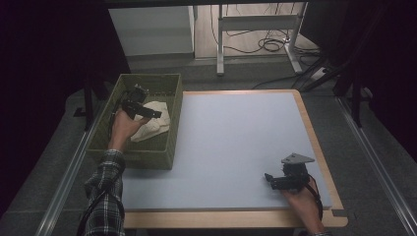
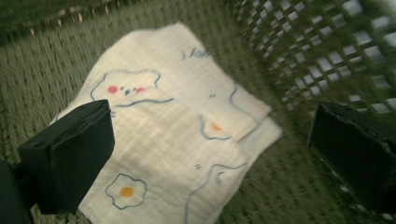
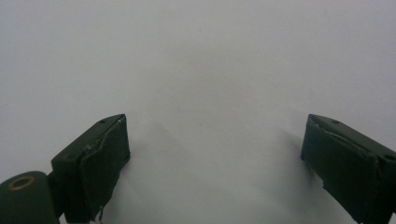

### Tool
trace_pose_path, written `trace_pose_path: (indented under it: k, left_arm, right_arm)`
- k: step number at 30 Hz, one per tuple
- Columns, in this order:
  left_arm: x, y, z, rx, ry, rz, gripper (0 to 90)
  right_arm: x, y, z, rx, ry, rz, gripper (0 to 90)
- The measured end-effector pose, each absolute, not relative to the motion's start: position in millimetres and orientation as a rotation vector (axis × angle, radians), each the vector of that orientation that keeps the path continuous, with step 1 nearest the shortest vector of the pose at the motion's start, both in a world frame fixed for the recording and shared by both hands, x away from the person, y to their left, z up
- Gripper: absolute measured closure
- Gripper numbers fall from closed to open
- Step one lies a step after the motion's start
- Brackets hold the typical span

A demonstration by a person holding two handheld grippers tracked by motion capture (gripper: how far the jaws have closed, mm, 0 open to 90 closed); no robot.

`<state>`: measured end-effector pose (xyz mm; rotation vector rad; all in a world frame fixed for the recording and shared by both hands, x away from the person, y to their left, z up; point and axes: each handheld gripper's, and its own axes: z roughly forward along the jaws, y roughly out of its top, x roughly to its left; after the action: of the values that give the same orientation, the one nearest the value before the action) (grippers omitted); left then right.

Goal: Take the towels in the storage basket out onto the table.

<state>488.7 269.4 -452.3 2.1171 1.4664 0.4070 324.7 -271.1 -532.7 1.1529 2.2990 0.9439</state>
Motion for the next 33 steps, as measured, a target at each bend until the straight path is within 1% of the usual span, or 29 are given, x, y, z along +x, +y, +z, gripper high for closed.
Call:
trace_pose_path:
  k: [5,9,14,21,23,25,26,29,30,32,33]
  left_arm:
    - [499.4,275.7,-471.0,2.145,1.524,0.380,0.8]
    - [509.4,276.7,-482.8,2.211,1.585,0.366,1.2]
    - [521.3,278.0,-490.1,2.255,1.636,0.303,1.0]
    - [536.3,276.8,-511.3,2.341,1.713,0.137,1.3]
    - [537.5,276.0,-513.0,2.360,1.718,0.141,1.5]
    - [537.8,276.7,-512.3,2.348,1.742,0.138,5.9]
    - [537.5,277.7,-510.5,2.339,1.753,0.137,9.5]
    - [534.5,279.3,-505.2,2.317,1.760,0.134,29.3]
    - [533.0,277.7,-503.6,2.320,1.740,0.127,37.2]
    - [530.9,272.8,-501.1,2.355,1.700,0.128,56.7]
    - [530.4,271.0,-500.3,2.366,1.693,0.123,62.9]
  right_arm:
    - [324.7,-271.1,-532.8,1.152,2.299,0.944,8.1]
    - [324.7,-271.1,-532.8,1.152,2.298,0.944,8.1]
    - [324.6,-271.1,-532.8,1.152,2.298,0.944,8.1]
    - [324.6,-271.1,-532.8,1.152,2.298,0.944,8.1]
    - [324.6,-271.2,-532.8,1.152,2.298,0.944,8.1]
    - [324.5,-271.2,-532.8,1.152,2.298,0.944,8.1]
    - [324.5,-271.1,-532.8,1.152,2.298,0.945,8.1]
    - [324.5,-271.1,-532.8,1.151,2.298,0.944,8.1]
    - [324.5,-271.1,-532.8,1.151,2.298,0.944,8.1]
    - [324.5,-271.0,-532.8,1.152,2.298,0.945,8.1]
    - [324.5,-271.1,-532.8,1.151,2.298,0.944,8.1]
